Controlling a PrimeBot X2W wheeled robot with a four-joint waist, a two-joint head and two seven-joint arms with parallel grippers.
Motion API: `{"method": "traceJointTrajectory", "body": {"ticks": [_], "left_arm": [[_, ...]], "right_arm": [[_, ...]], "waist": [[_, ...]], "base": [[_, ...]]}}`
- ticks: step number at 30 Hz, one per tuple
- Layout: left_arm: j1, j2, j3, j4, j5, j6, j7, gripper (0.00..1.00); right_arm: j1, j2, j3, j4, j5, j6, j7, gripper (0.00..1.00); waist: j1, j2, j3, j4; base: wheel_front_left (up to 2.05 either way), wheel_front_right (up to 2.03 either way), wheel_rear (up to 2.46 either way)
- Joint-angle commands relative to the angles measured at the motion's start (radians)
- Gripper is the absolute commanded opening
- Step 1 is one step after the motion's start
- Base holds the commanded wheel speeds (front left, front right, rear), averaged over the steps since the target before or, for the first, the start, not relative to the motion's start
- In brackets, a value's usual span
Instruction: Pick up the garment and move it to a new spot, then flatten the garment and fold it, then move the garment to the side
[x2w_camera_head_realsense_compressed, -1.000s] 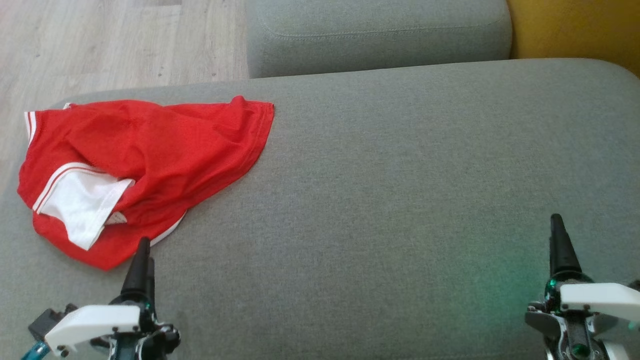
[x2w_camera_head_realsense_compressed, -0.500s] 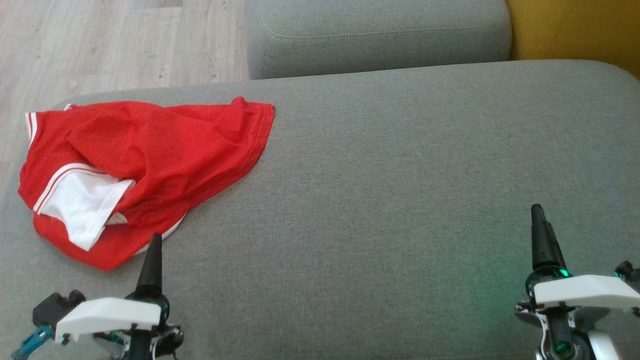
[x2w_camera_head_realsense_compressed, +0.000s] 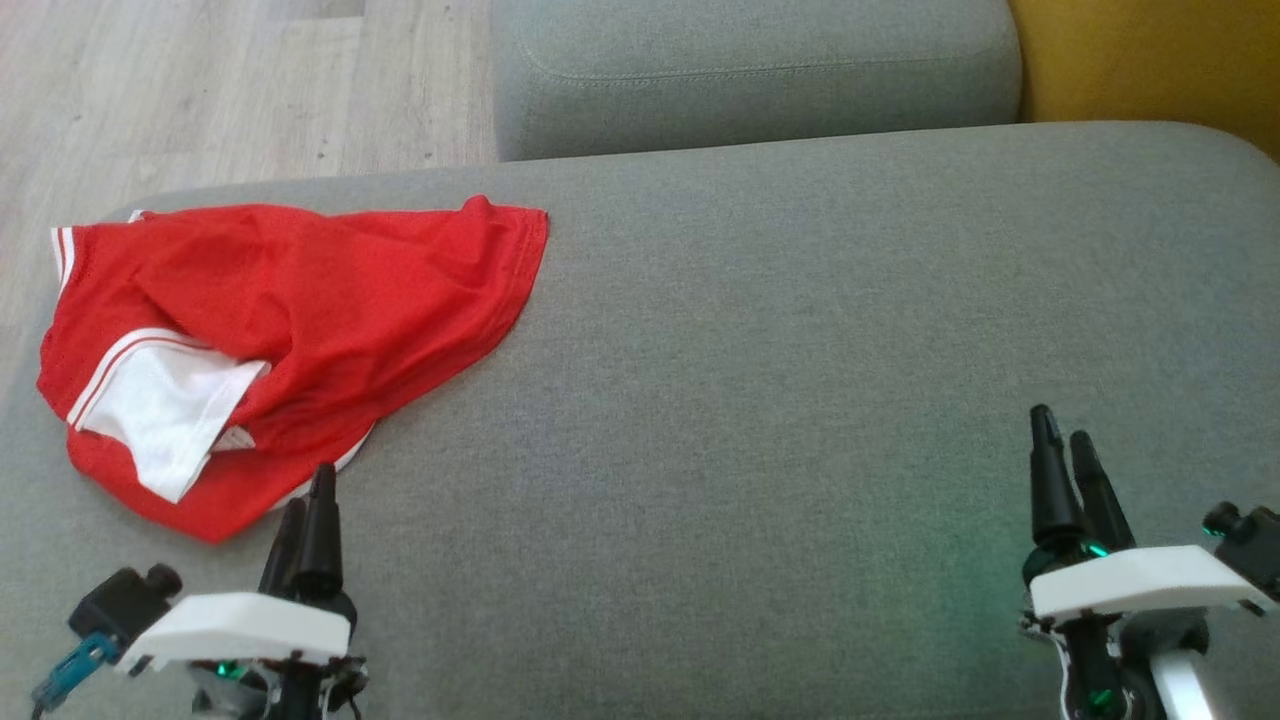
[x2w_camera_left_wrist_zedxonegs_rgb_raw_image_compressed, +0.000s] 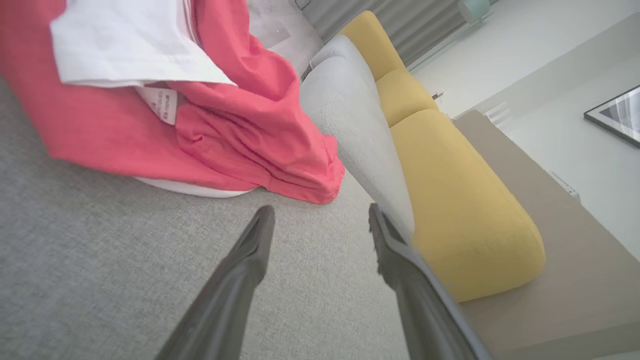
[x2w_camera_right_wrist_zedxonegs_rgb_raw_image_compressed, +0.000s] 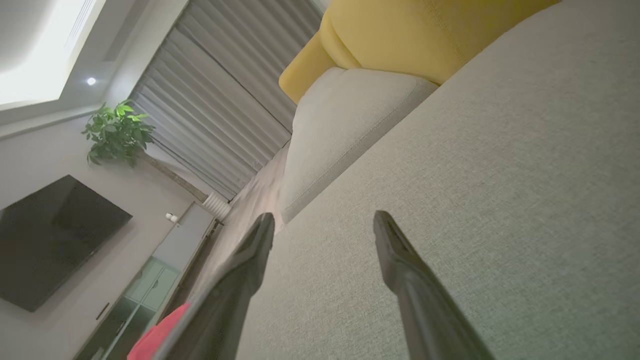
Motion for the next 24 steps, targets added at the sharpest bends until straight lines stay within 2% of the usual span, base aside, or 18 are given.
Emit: {"method": "traceJointTrajectory", "body": {"ticks": [1, 24], "left_arm": [[-0.025, 0.016, 0.006, -0.039, 0.042, 0.004, -0.012, 1.0], [-0.003, 0.037, -0.029, -0.076, 0.35, 0.025, -0.076, 1.0]], "right_arm": [[-0.019, -0.017, 0.018, -0.041, -0.042, 0.0, -0.018, 1.0], [-0.017, -0.015, 0.058, -0.04, -0.353, 0.0, -0.084, 1.0]], "waist": [[0.0, 0.0, -0.001, 0.0], [0.0, 0.0, -0.005, 0.001]], "base": [[0.0, 0.0, 0.0], [0.0, 0.0, 0.0]]}}
